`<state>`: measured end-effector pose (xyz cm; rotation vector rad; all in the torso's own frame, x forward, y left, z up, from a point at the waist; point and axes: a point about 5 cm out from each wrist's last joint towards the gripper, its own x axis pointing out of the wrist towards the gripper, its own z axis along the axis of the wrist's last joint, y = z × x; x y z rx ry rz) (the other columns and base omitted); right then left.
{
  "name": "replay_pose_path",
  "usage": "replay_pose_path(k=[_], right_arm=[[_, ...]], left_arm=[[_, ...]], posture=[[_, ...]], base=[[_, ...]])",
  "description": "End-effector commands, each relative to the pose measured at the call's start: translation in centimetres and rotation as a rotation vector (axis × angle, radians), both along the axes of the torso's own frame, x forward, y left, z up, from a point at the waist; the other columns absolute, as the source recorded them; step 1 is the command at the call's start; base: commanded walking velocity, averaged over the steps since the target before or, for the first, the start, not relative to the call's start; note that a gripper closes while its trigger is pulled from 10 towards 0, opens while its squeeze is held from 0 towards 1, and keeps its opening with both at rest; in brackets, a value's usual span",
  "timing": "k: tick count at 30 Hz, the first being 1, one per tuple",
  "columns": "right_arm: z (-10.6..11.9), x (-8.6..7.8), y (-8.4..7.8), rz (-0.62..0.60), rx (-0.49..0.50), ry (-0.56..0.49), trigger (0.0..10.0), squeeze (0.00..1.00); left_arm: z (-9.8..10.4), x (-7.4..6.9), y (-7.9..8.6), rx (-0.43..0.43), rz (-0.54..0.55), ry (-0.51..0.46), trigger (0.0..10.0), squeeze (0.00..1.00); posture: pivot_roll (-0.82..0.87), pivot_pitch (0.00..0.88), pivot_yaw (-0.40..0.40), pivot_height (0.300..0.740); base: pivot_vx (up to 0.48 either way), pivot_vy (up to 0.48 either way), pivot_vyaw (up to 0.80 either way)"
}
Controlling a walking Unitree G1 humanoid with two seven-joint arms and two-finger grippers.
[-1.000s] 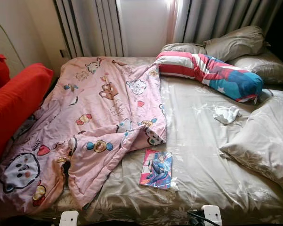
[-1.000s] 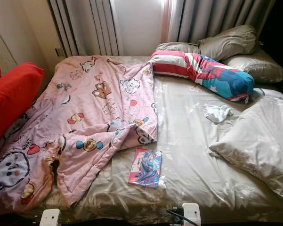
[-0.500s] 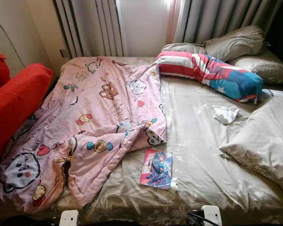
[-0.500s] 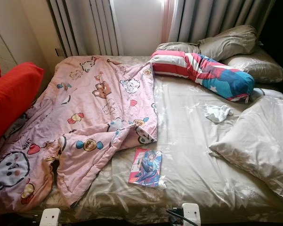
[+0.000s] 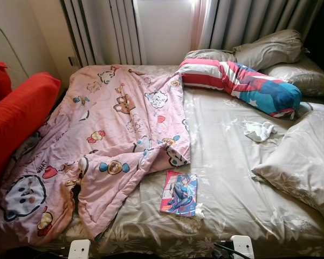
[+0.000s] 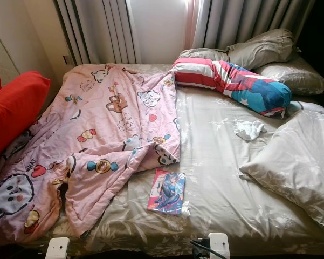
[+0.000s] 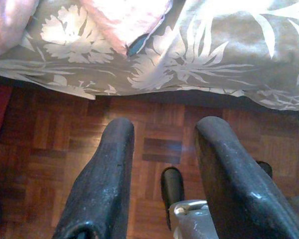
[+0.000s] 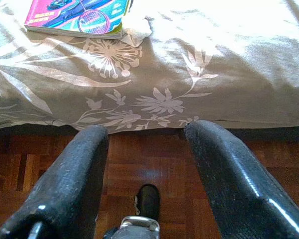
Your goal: Clean up the room
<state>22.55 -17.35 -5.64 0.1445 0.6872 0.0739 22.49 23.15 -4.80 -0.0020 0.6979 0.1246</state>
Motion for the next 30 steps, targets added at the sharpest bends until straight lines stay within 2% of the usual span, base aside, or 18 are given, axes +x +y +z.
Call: replay_pose_path(k=[1,15,24,30], right_arm=[[-0.30,-0.54,-0.03,-0.007,-0.001,0.007,10.0,0.00],[-0.45,-0.75,0.14,-0.022,0.009,0.013,10.0,0.00],[-0.50,-0.81,0.22,-0.034,0.013,0.015,10.0,0.00],[-0.52,-0.83,0.25,-0.039,0.017,0.016,10.0,0.00]], left_arm=[[-0.32,-0.45,-0.12,-0.020,0.018,0.008,10.0,0.00],[0.05,0.33,-0.60,-0.036,0.011,-0.012,10.0,0.00],[0.00,0.30,-0.64,-0.038,0.009,-0.008,10.0,0.00],[0.03,0.24,-0.45,-0.031,0.009,-0.010,10.0,0.00]], posture=[[0.02,0.169,0.000,0.740],[0.02,0.152,0.004,0.740],[0.01,0.135,0.010,0.740],[0.02,0.154,0.010,0.740]], base=[[0.000,0.000,0.00],[0.000,0.000,0.00],[0.000,0.000,0.00],[0.000,0.000,0.00]])
